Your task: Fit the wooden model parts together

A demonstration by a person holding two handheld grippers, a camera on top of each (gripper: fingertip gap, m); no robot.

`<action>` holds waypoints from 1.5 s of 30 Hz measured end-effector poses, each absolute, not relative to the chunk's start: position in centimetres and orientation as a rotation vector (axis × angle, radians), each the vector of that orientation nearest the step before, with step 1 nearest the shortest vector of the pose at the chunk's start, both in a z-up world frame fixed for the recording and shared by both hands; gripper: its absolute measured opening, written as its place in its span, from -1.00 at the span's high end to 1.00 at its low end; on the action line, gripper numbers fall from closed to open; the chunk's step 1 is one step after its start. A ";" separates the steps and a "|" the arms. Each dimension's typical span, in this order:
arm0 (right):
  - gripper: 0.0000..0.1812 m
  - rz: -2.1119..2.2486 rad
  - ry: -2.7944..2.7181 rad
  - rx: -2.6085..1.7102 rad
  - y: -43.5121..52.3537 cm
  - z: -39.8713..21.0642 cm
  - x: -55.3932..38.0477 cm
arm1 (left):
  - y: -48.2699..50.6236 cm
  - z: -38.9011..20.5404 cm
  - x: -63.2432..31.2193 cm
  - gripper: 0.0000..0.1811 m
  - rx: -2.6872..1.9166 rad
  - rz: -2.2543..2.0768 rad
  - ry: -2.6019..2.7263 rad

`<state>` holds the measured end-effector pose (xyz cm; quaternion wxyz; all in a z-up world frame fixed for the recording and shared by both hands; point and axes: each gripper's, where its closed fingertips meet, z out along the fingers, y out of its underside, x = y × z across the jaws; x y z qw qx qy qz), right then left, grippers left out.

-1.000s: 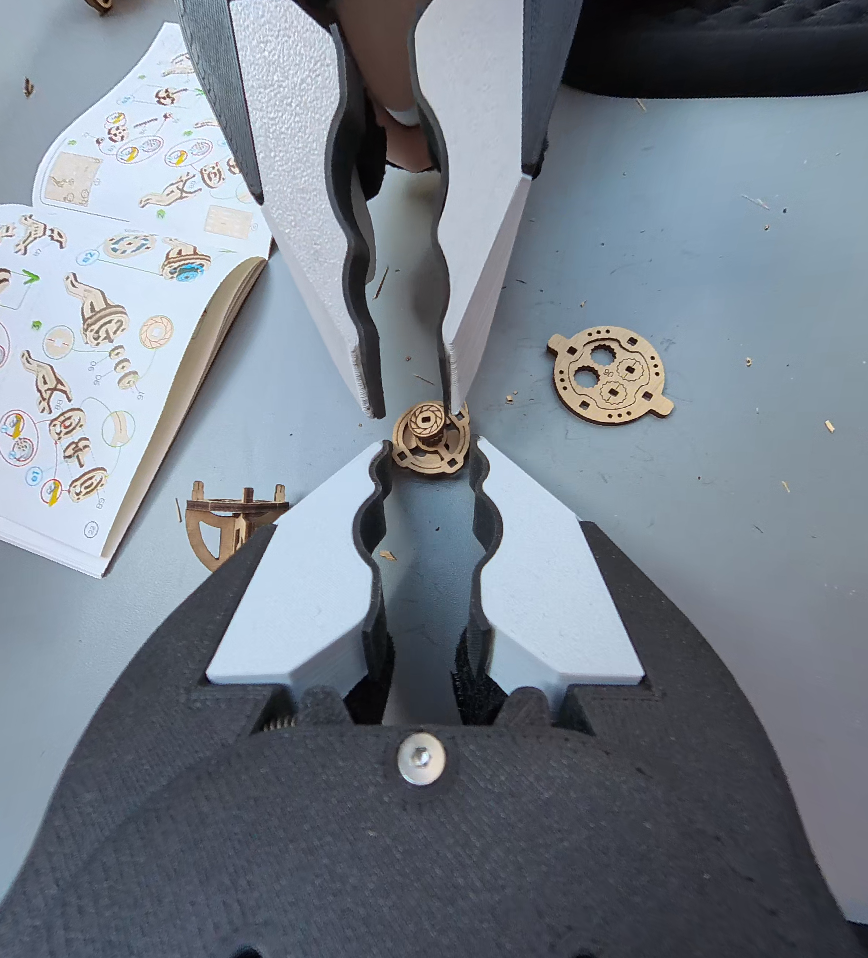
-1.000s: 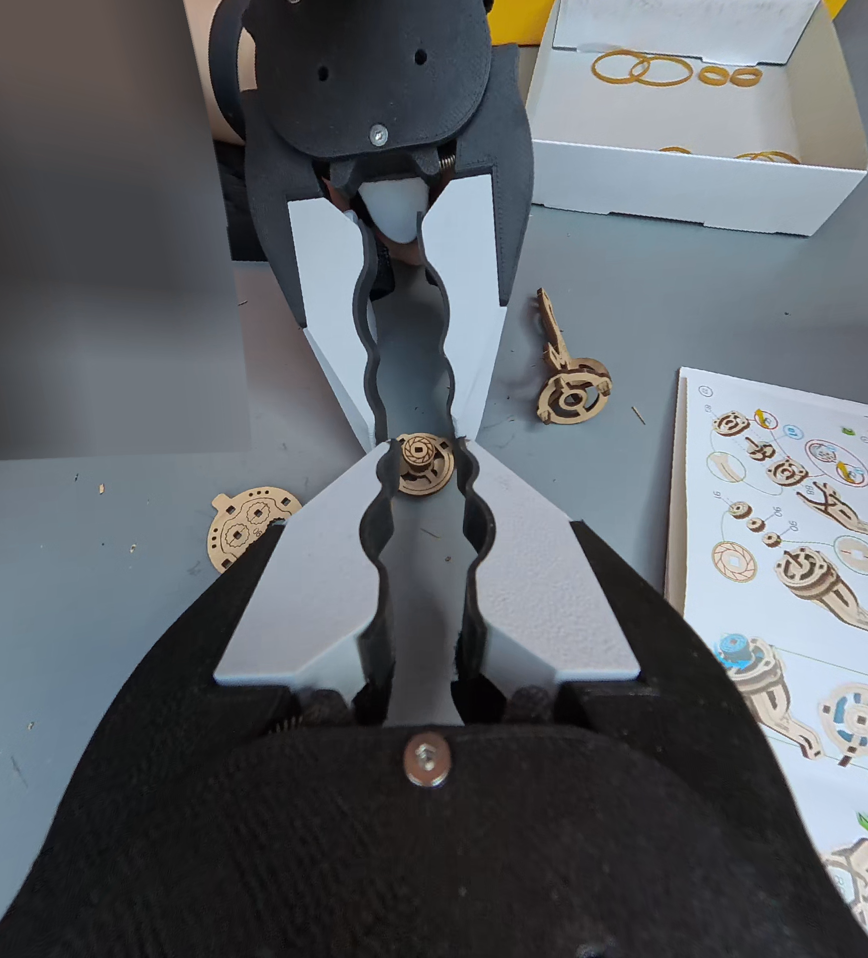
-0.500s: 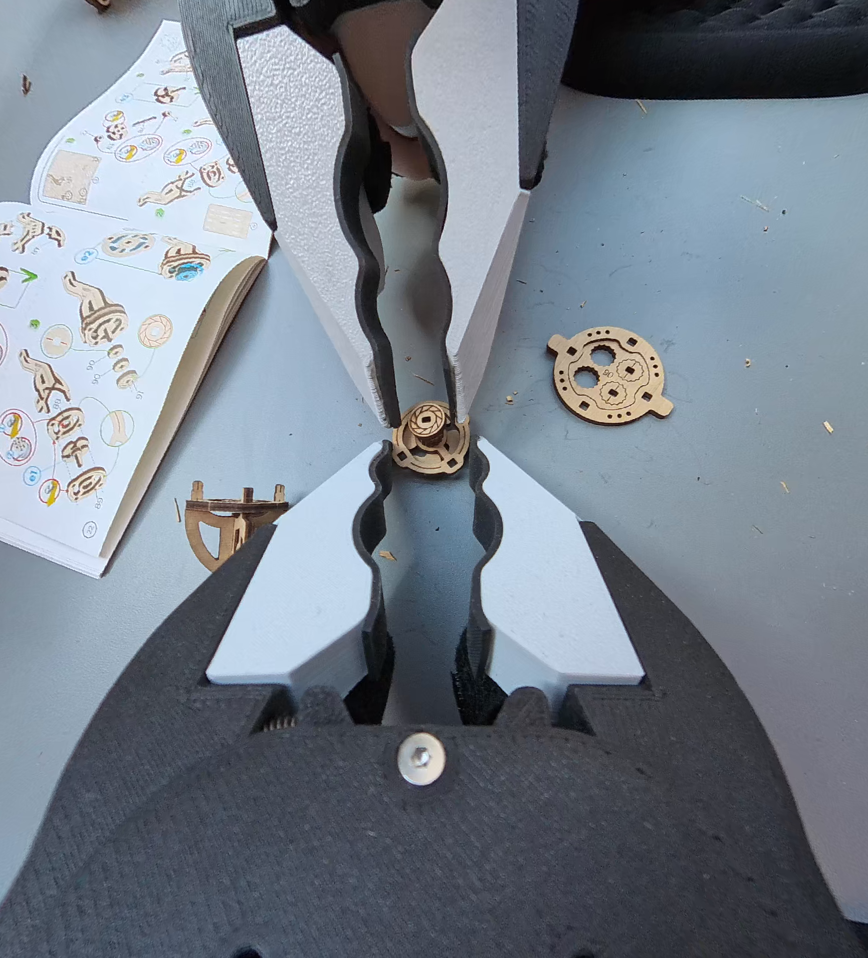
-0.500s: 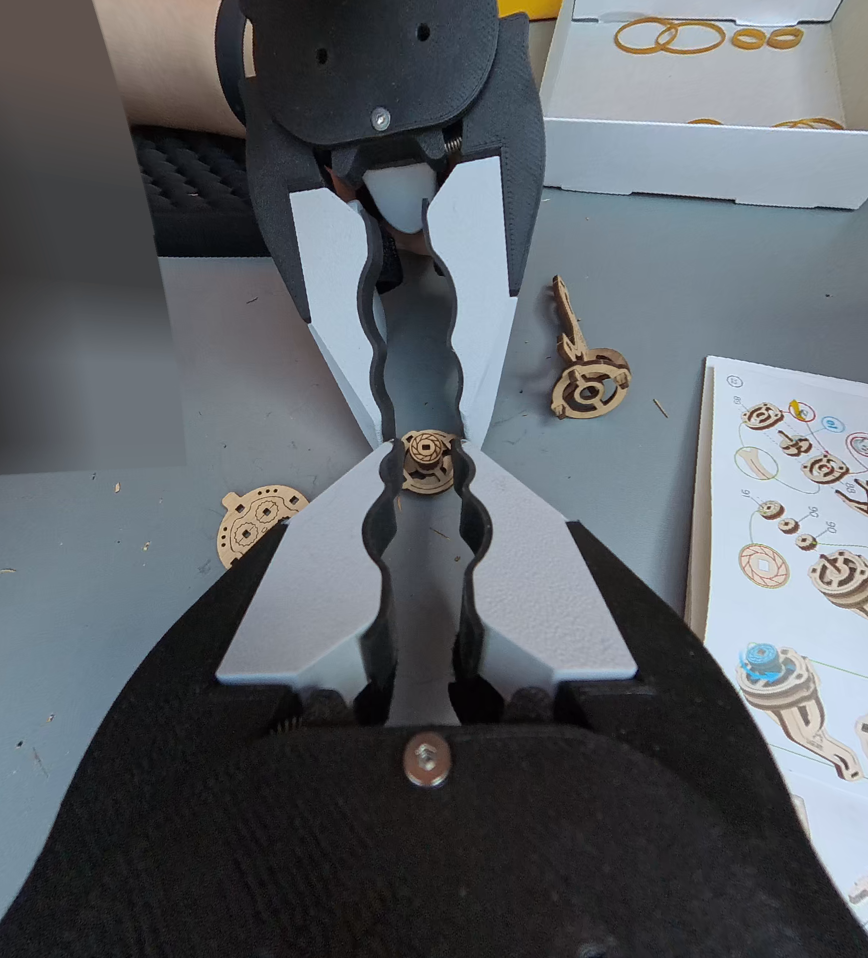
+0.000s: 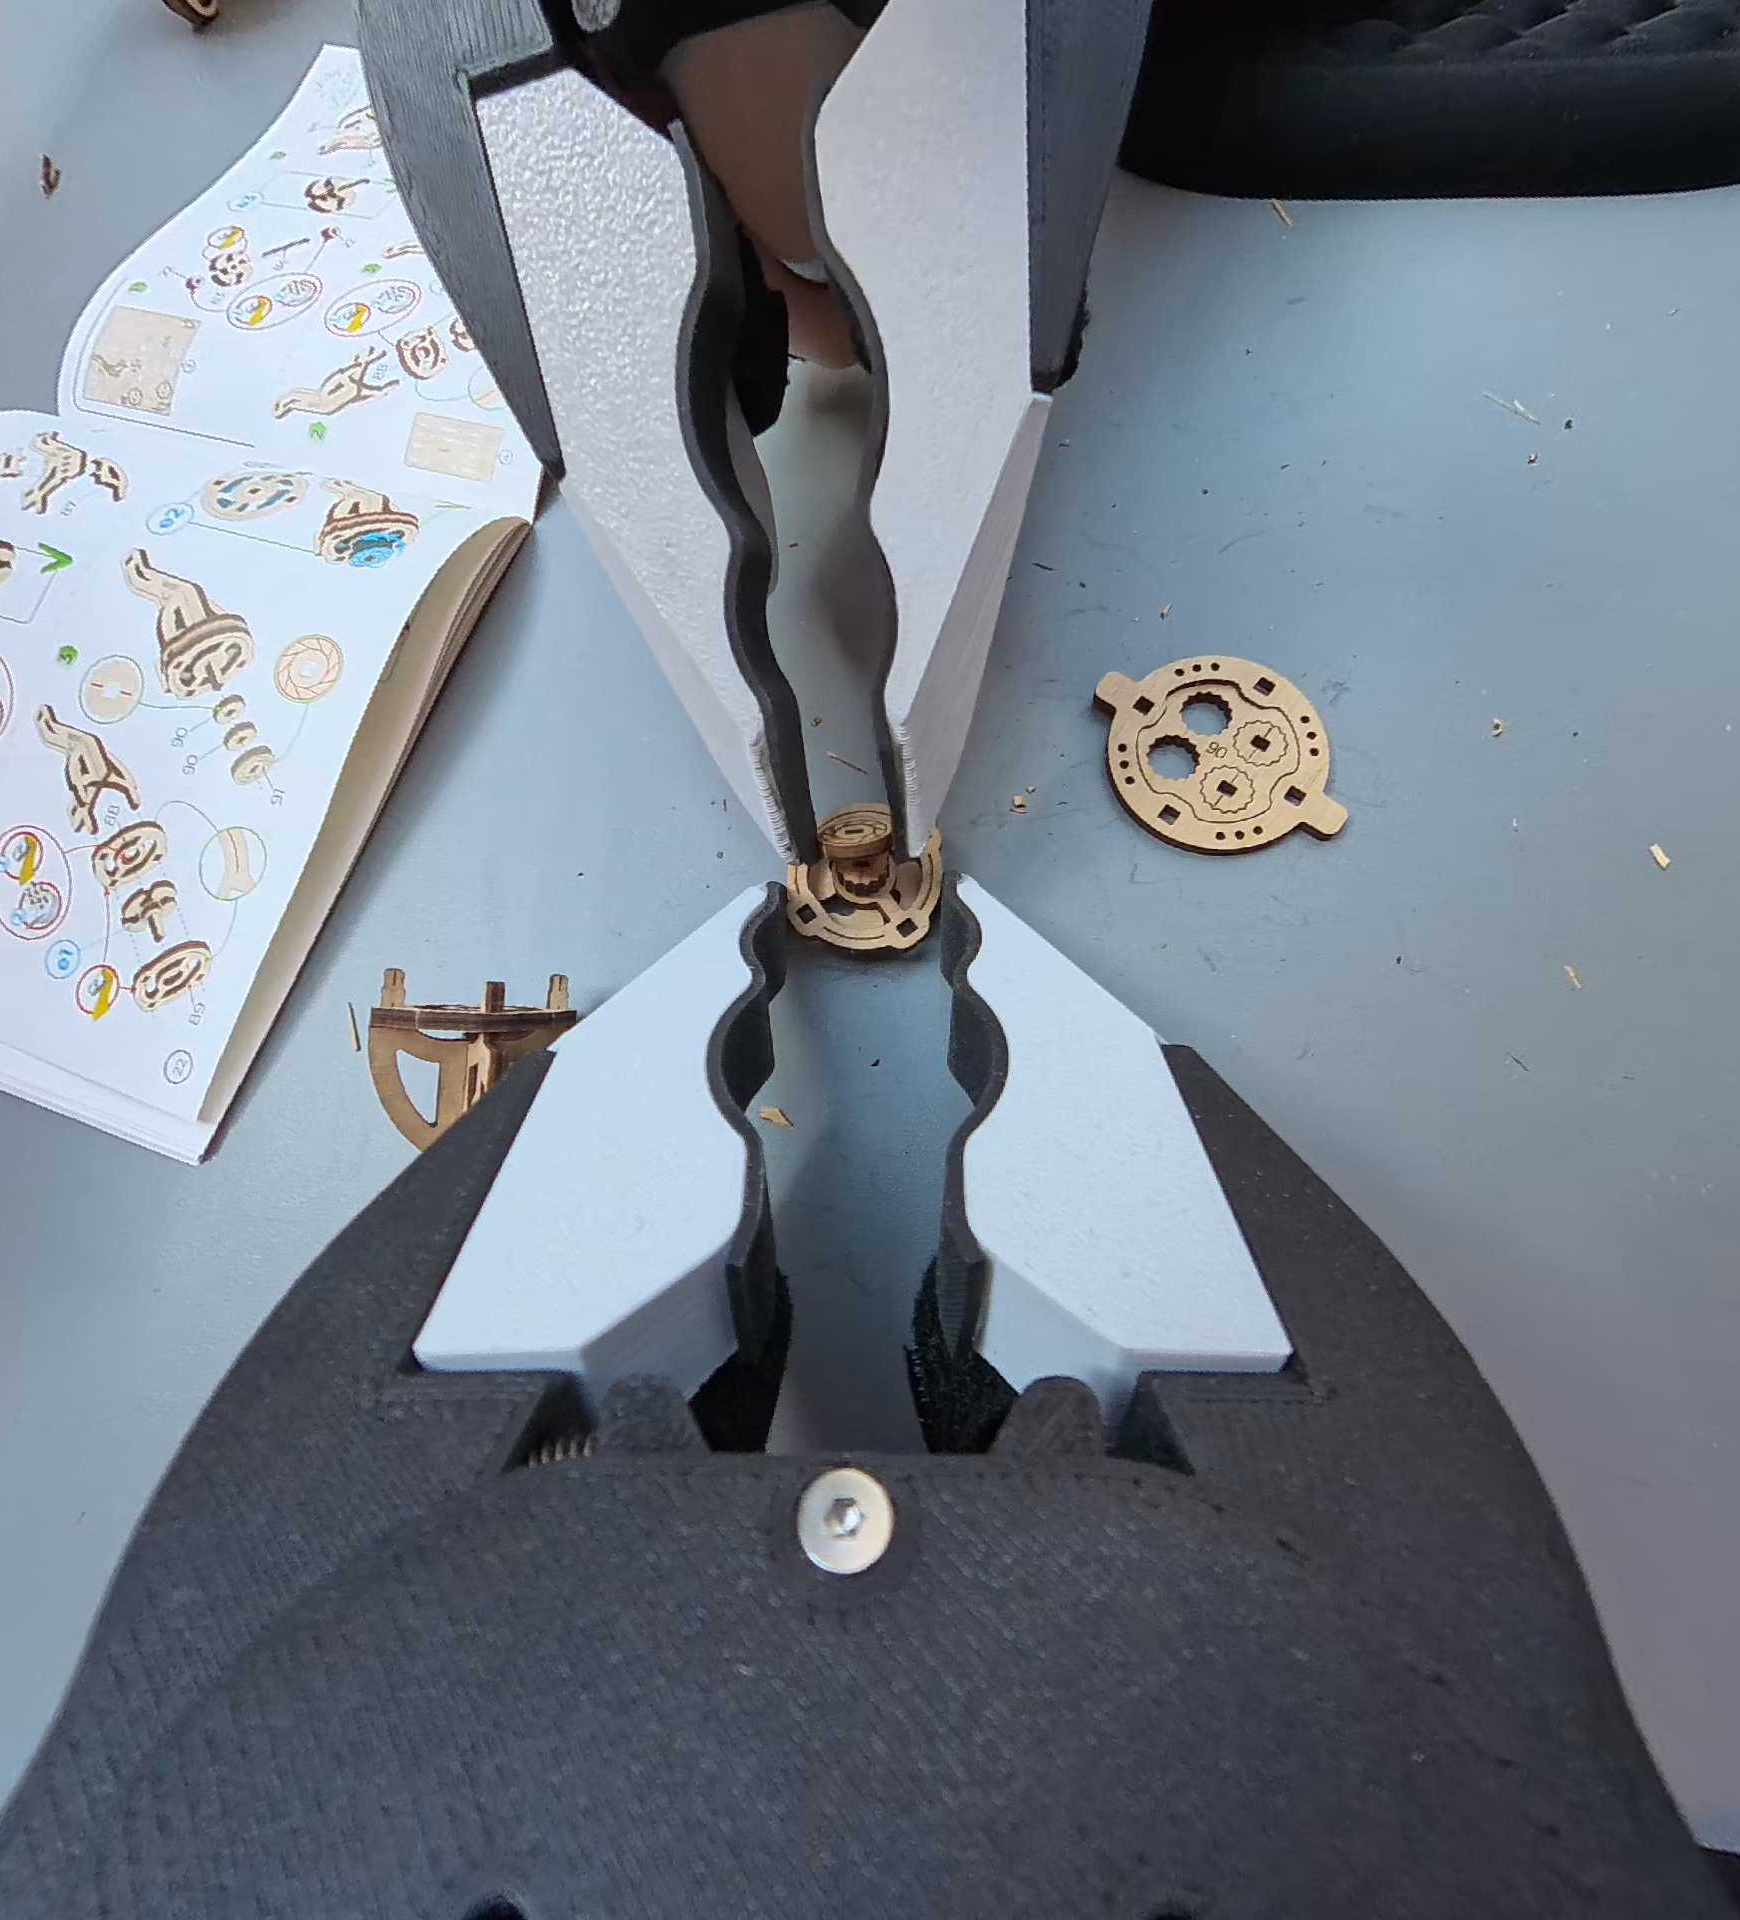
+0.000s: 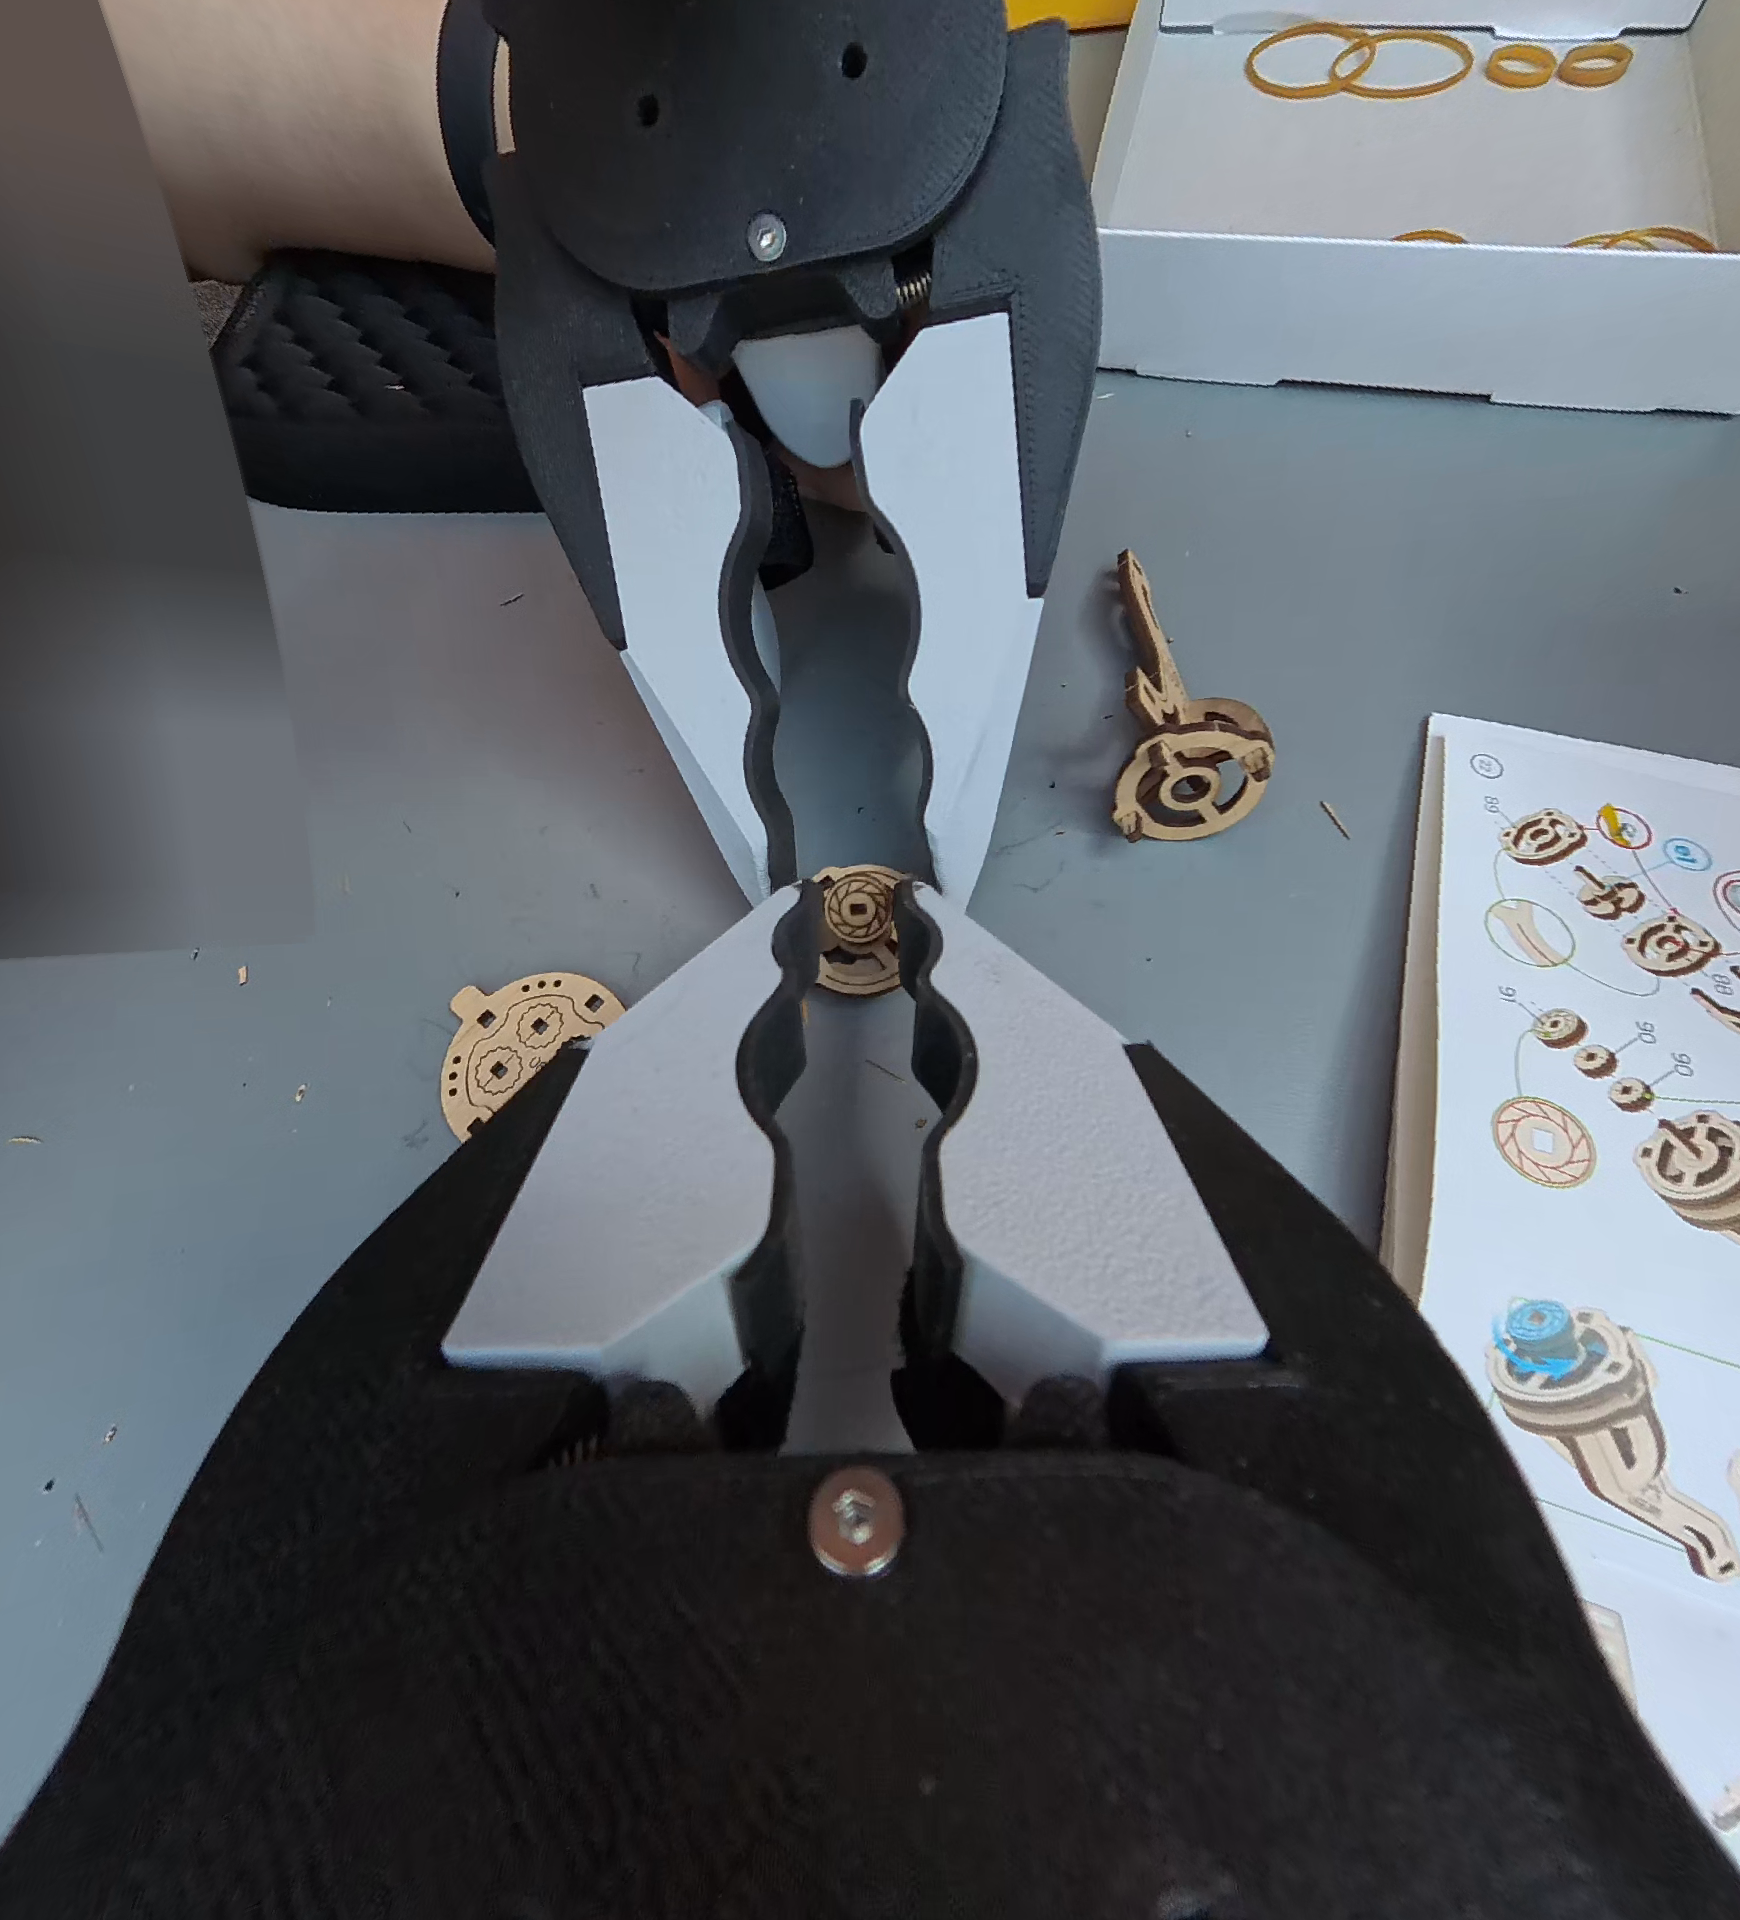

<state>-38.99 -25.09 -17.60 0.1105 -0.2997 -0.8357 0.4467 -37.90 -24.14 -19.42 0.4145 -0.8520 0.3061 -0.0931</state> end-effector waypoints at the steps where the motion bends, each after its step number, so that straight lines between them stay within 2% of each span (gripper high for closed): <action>1: 0.85 1.314 -2.457 -0.880 -25.1 -17.6 -39.0 | -24.1 -19.4 -37.9 0.69 -2.141 -0.234 0.769; 16: 0.87 1.251 -2.459 -0.821 -25.2 -17.5 -38.9 | -24.2 -19.4 -37.9 0.69 -2.141 -0.236 0.770; 45: 0.87 0.643 -2.569 -0.577 -25.4 -17.7 -39.1 | -24.0 -19.4 -37.8 0.69 -2.141 -0.221 0.775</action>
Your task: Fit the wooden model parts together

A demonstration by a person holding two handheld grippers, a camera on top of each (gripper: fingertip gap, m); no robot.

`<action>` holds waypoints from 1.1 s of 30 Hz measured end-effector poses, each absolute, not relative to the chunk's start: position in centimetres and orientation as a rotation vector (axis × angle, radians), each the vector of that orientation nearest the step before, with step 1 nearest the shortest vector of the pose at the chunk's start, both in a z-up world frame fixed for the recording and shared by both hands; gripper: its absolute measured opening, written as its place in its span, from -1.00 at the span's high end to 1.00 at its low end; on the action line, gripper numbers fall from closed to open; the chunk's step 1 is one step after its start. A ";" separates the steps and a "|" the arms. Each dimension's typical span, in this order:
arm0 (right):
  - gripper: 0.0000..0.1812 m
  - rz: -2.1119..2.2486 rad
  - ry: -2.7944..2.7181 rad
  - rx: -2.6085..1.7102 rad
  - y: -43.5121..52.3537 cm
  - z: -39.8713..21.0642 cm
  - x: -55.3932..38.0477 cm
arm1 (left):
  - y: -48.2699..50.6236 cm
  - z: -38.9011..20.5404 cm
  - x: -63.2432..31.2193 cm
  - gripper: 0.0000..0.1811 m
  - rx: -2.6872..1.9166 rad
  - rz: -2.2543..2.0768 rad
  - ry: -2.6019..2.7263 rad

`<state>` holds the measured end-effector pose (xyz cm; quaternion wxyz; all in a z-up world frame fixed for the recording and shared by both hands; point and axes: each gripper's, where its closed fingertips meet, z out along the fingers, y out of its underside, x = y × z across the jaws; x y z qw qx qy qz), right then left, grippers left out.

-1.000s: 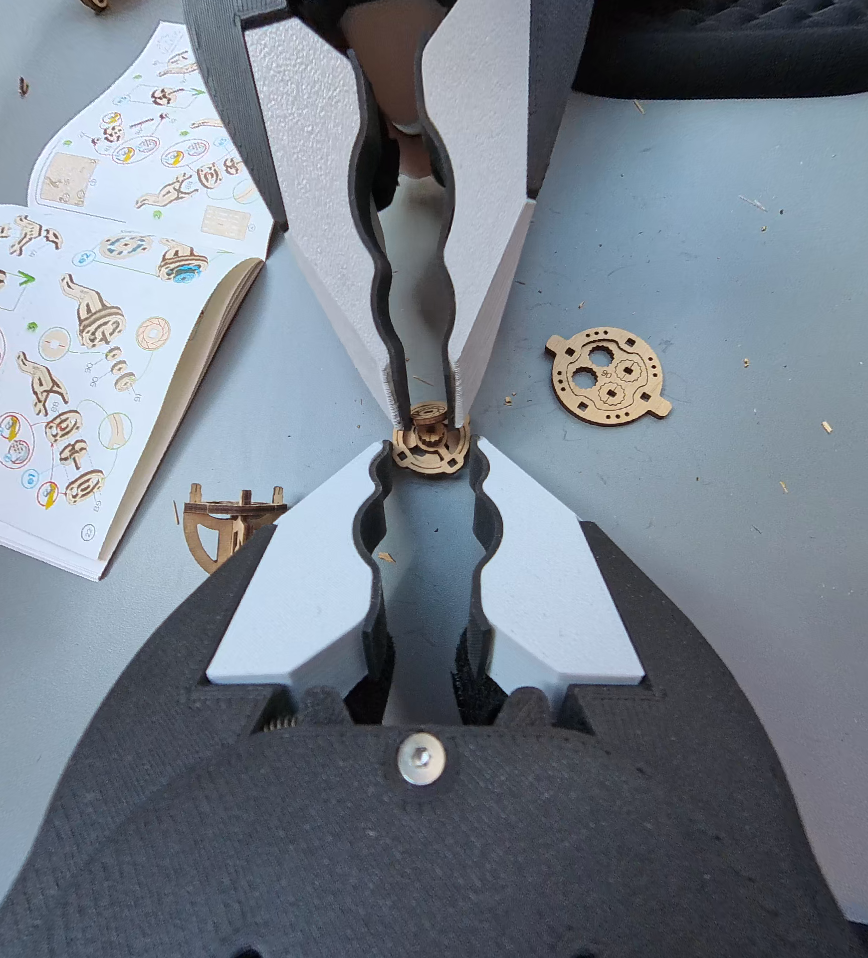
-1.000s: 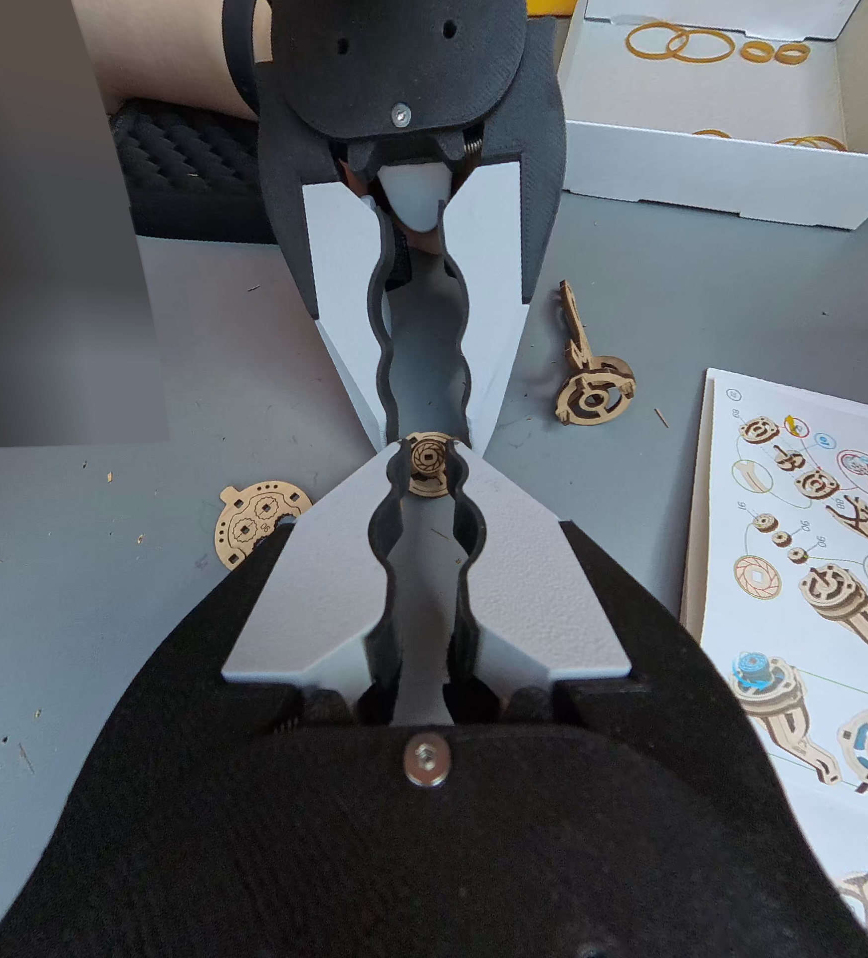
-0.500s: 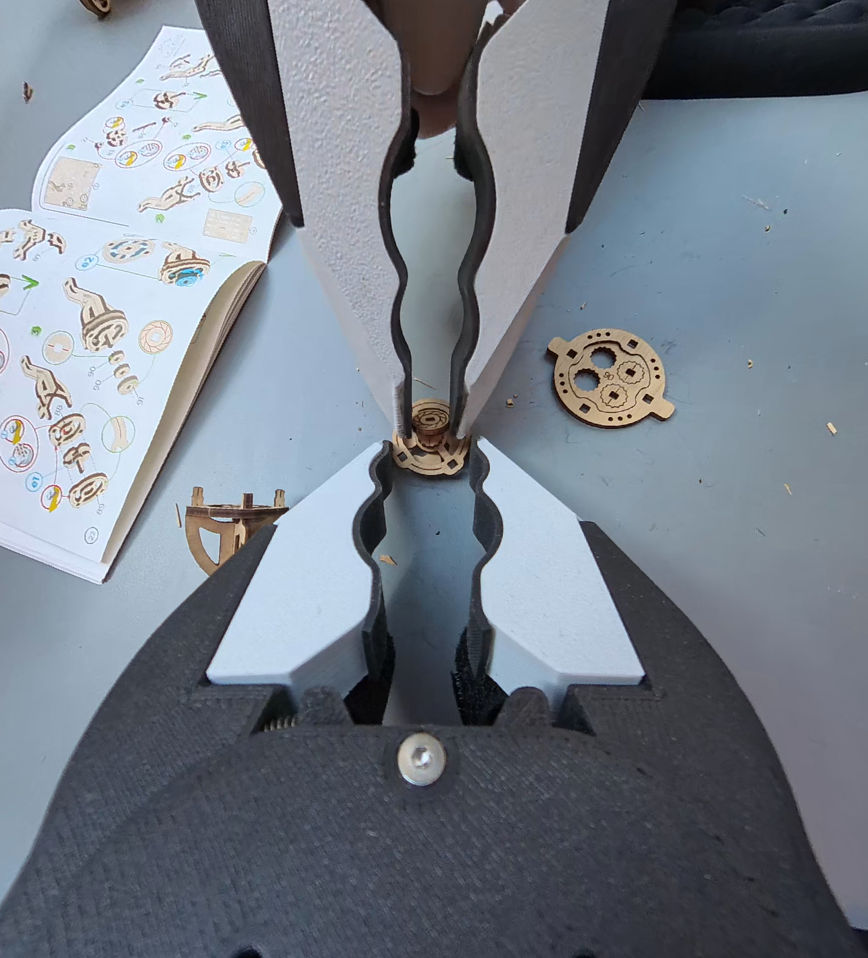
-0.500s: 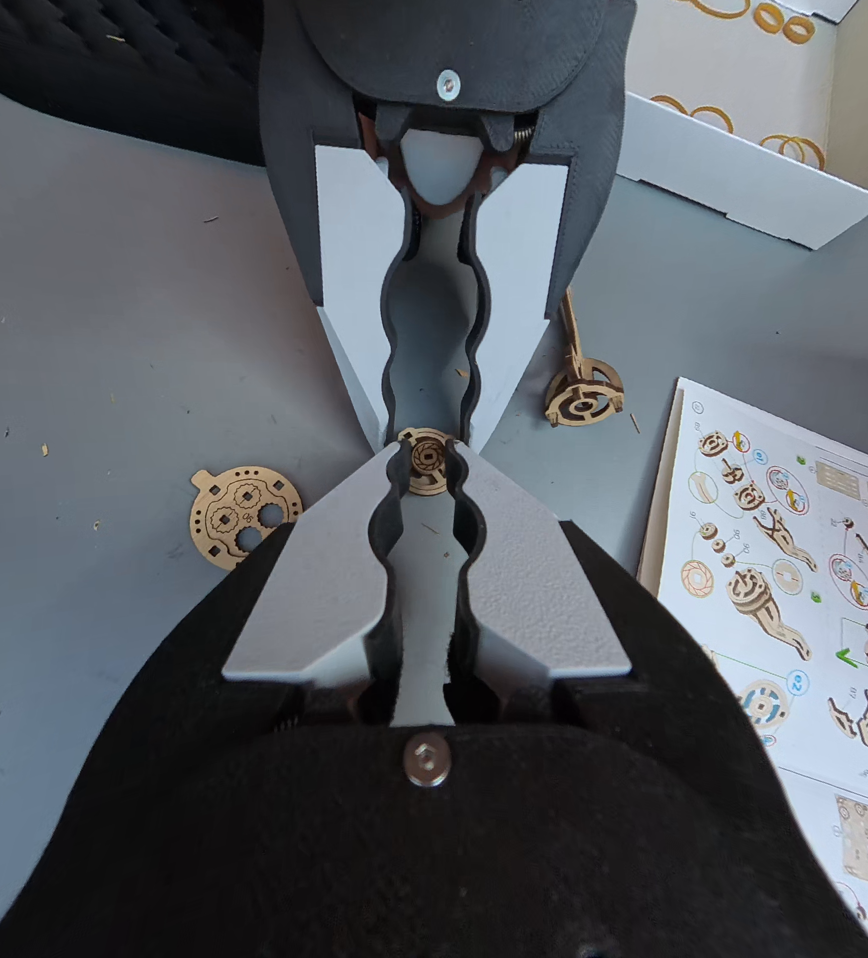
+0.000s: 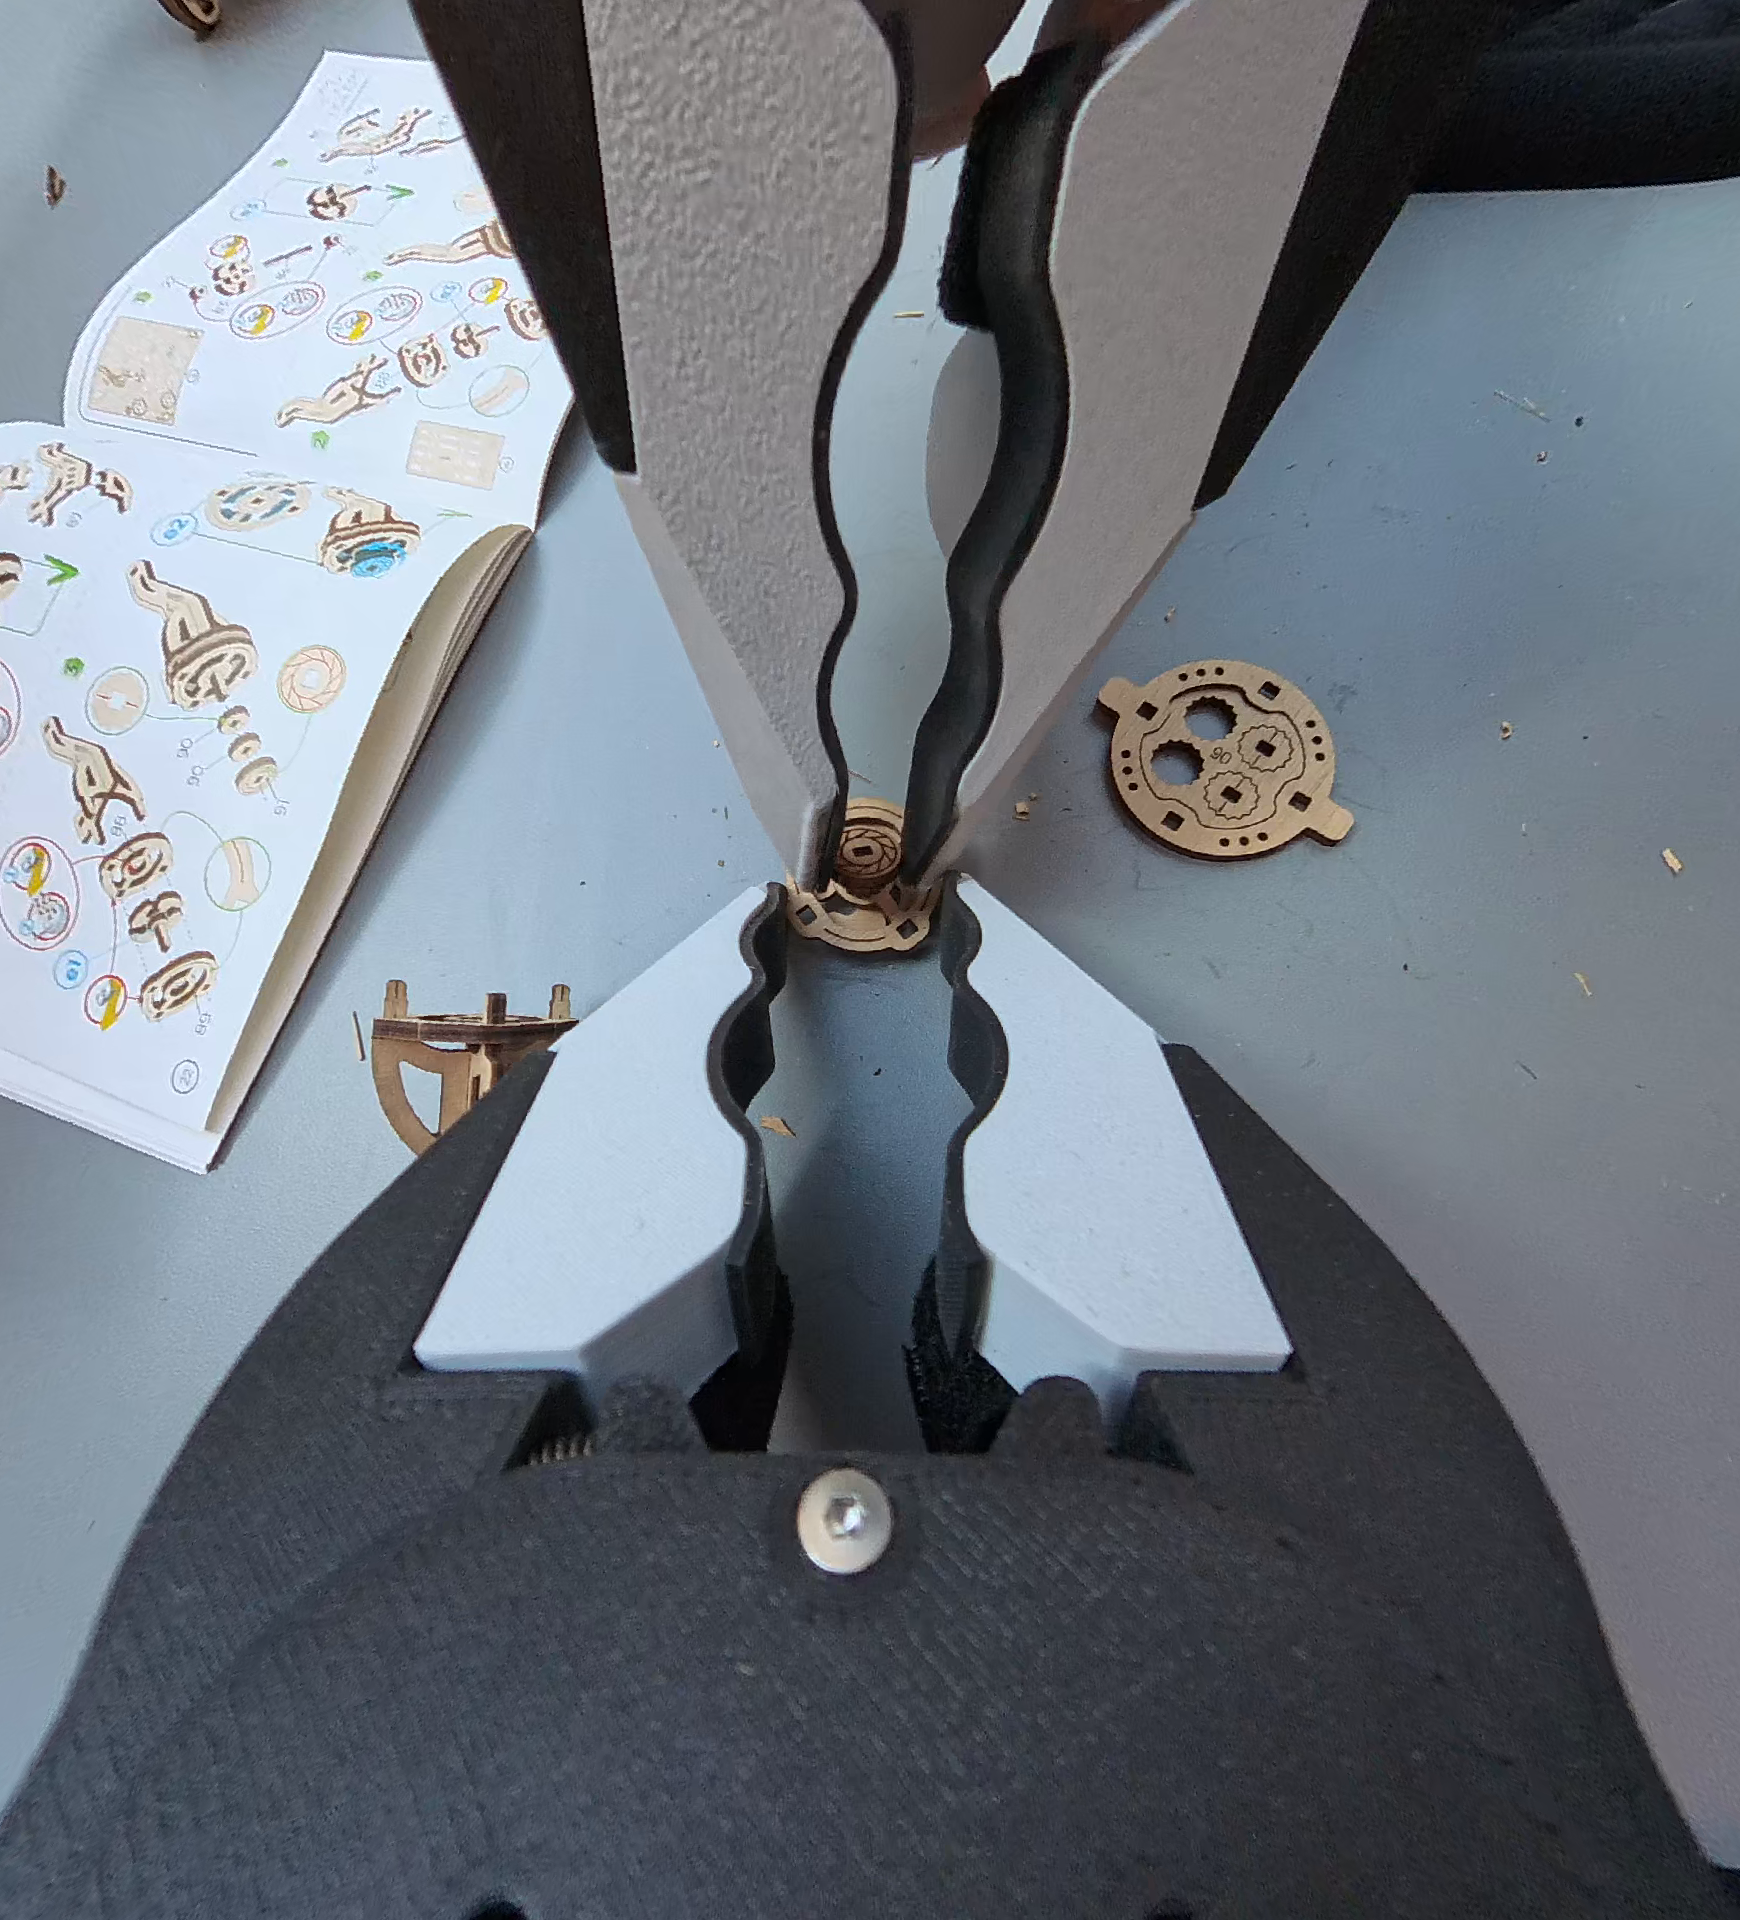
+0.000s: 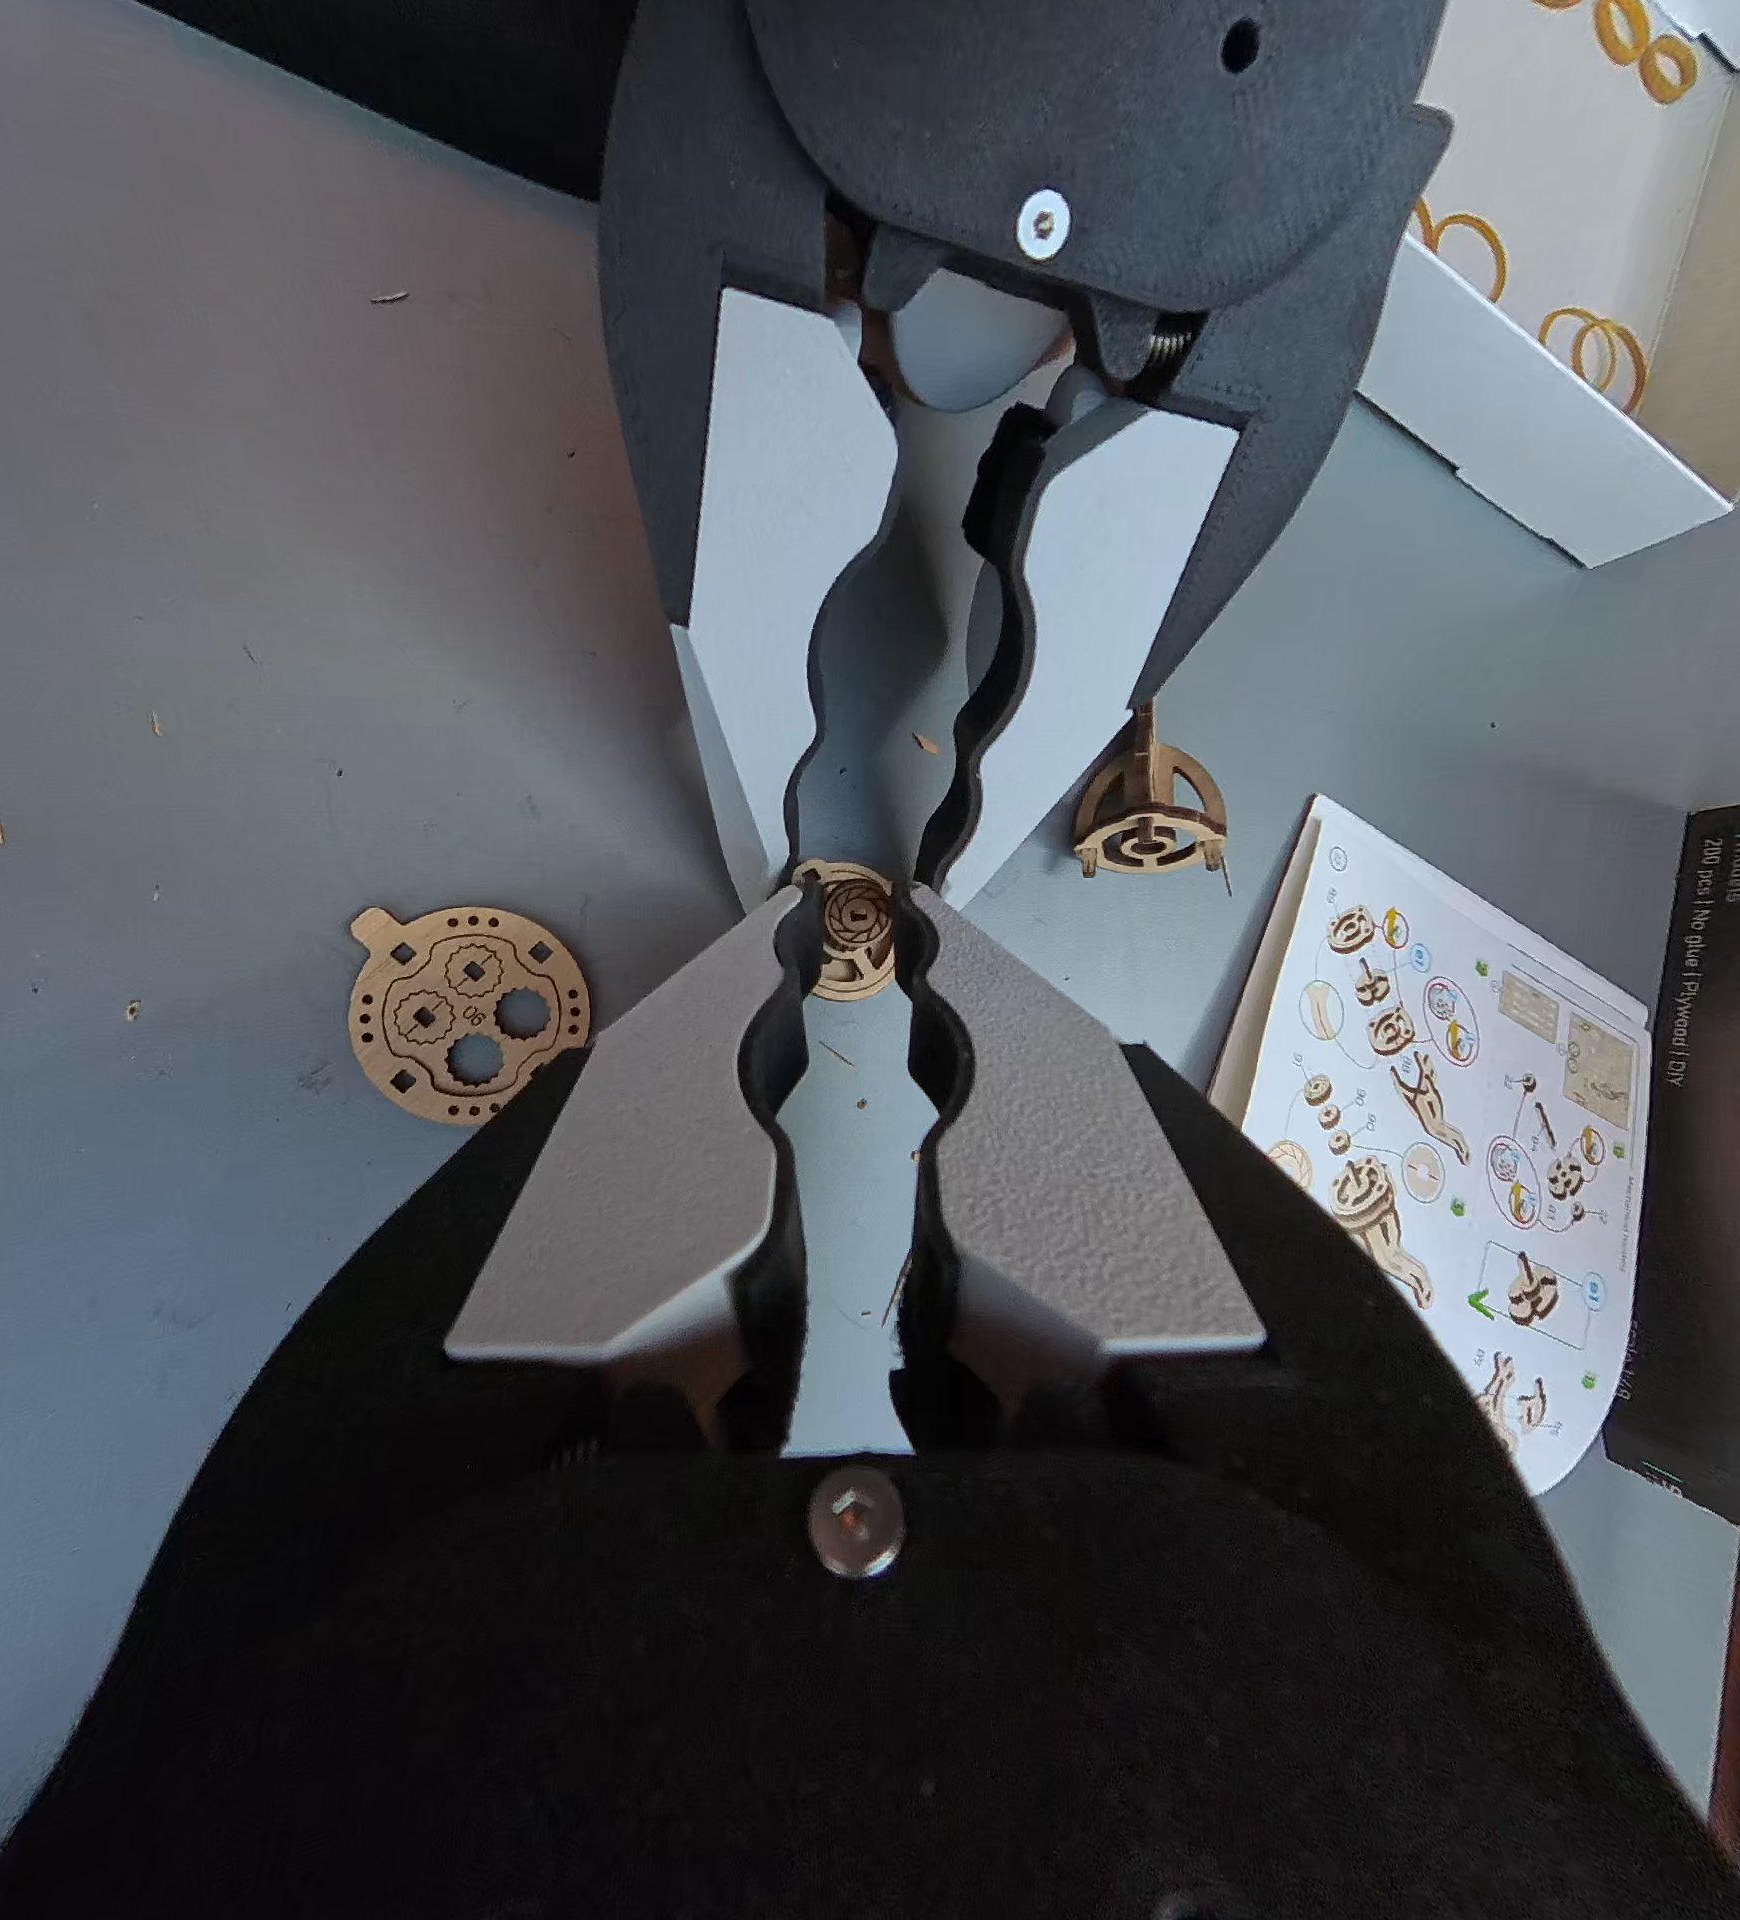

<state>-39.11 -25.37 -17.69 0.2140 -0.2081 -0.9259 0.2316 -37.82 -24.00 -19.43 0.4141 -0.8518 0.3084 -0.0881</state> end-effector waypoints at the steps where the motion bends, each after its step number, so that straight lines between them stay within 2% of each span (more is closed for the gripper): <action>1: 0.87 0.636 -2.574 -0.578 -25.4 -17.7 -39.1 | -24.0 -19.4 -37.8 0.69 -2.142 -0.221 0.775; 13: 0.87 0.498 -2.701 -0.566 -25.2 -17.7 -38.7 | -24.0 -19.4 -37.8 0.69 -2.131 -0.203 0.781; 14: 0.87 0.493 -2.713 -0.567 -25.2 -17.5 -38.6 | -24.0 -19.3 -37.8 0.67 -2.128 -0.198 0.782; 17: 0.87 0.477 -2.754 -0.592 -25.0 -17.2 -38.2 | -24.1 -18.9 -37.9 0.43 -2.112 -0.189 0.778; 19: 0.87 0.486 -2.729 -0.607 -24.5 -16.6 -38.4 | -24.4 -18.5 -38.2 0.37 -2.111 -0.213 0.752; 21: 0.87 0.544 -2.687 -0.621 -24.6 -16.1 -38.7 | -24.9 -17.7 -38.7 0.41 -2.095 -0.249 0.694; 22: 0.87 0.569 -2.668 -0.621 -24.7 -15.9 -38.7 | -25.1 -17.1 -39.0 0.49 -2.079 -0.283 0.656; 25: 0.87 0.599 -2.586 -0.575 -24.7 -15.4 -38.9 | -25.5 -14.7 -39.6 0.92 -2.021 -0.461 0.478; 30: 0.87 0.571 -2.491 -0.520 -24.6 -14.7 -39.2 | -25.0 -12.0 -39.7 0.83 -1.912 -0.929 0.130; 32: 0.87 0.559 -2.461 -0.508 -24.7 -14.5 -39.4 | -24.7 -12.1 -40.1 0.83 -1.912 -1.010 0.020; 33: 0.87 0.550 -2.442 -0.504 -24.6 -14.3 -39.6 | -24.5 -12.4 -40.4 0.75 -1.922 -1.008 -0.026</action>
